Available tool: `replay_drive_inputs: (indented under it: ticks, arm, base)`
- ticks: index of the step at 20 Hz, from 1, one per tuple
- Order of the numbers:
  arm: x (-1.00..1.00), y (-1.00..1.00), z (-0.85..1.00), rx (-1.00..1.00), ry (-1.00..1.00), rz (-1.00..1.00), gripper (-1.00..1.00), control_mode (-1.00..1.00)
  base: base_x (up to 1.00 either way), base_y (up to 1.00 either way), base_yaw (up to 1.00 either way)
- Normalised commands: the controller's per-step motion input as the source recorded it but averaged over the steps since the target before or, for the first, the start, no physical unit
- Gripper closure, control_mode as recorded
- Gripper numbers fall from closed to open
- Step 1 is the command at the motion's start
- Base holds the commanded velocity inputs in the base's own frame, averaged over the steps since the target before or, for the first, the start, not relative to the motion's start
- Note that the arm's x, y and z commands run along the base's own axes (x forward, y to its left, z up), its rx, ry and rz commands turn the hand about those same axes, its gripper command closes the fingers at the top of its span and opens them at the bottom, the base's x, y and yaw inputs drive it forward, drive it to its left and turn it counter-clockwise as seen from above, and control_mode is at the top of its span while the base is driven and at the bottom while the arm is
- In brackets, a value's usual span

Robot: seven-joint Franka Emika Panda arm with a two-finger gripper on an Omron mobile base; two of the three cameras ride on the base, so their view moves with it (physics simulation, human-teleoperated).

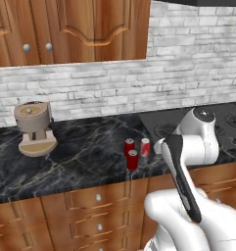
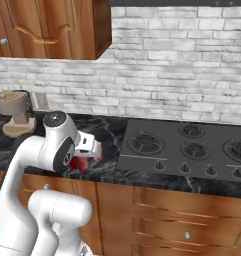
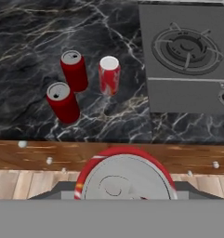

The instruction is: Four empty soda cans are scattered around the kitchen. Gather all the cans and cluster them next to the stove for recycling.

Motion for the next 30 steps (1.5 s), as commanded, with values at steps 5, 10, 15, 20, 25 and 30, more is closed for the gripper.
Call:
replay_drive_inputs:
  ticks: [5, 10, 15, 20, 25, 30]
  arm:
    - [0.28, 0.00, -0.23, 0.00, 0.00, 0.02, 1.00, -1.00]
    - [0.26, 0.04, -0.21, 0.00, 0.00, 0.01, 1.00, -1.00]
    - [0.26, 0.02, -0.22, 0.00, 0.00, 0.01, 1.00, -1.00]
    - [0.29, 0.00, -0.27, 0.00, 0.00, 0.01, 1.00, -1.00]
    - [0.27, 0.00, -0.28, 0.00, 0.00, 0.00, 1.00, -1.00]
    - [0.26, 0.00, -0.26, 0.00, 0.00, 0.01, 1.00, -1.00]
  base:
    - [0.00, 0.00, 0.00]
    - [0.00, 0.00, 0.00]
    - [0.00, 0.00, 0.00]
    - [0.00, 0.00, 0.00]
    - [0.00, 0.00, 0.00]
    - [0.00, 0.00, 0.00]
